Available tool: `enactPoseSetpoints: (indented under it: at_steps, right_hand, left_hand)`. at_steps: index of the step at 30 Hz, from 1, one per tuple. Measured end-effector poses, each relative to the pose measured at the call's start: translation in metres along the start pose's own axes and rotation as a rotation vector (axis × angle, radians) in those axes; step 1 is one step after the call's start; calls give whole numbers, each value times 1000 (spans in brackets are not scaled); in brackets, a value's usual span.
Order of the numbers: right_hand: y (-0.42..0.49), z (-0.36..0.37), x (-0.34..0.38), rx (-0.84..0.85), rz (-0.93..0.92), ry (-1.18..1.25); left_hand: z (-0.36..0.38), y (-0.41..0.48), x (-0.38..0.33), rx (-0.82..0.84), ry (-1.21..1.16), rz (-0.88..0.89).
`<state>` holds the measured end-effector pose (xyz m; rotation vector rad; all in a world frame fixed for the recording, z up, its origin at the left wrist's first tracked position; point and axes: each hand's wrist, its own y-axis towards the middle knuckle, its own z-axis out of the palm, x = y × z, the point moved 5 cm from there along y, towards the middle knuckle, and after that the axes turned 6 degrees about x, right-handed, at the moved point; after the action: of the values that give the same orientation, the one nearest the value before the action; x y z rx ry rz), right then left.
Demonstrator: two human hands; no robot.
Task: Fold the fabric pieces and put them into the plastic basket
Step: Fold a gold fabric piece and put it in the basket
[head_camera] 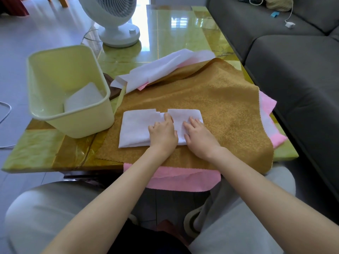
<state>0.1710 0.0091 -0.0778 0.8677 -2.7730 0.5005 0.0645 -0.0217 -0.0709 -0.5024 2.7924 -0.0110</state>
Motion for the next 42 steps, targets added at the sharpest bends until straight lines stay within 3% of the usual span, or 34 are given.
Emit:
enactPoseSetpoints:
  at_steps: [5, 8, 11, 14, 20, 24, 30, 33, 39, 42]
  right_hand:
    - [0, 3, 6, -41, -42, -42]
    - [-2, 3, 9, -55, -50, -72]
    - [-5, 2, 22, -78, -124, -26]
    - [-12, 3, 49, -76, -254, 35]
    - [-25, 21, 86, -77, -375, -32]
    - [-20, 24, 85, -113, -374, -10]
    - [-12, 19, 76, -60, -274, 279]
    - [-8, 7, 68, -148, -213, 485]
    - [-7, -36, 24, -413, -33, 877]
    - [-12, -43, -2, -405, 55, 762]
  left_hand:
    - [-1, 2, 5, -21, 83, 8]
    - [0, 0, 9, -9, -93, 36]
    - [-19, -6, 22, -190, -346, 56]
    - [-36, -12, 52, -294, -391, -50]
    - [-29, -25, 102, -156, -174, -319]
    - [-30, -27, 110, -101, -322, -376]
    - [-60, -26, 91, -195, -622, -243]
    - [-79, -22, 59, -265, -796, -91]
    - [-72, -20, -12, -120, -940, 128]
    - [-52, -18, -30, -31, -943, 156]
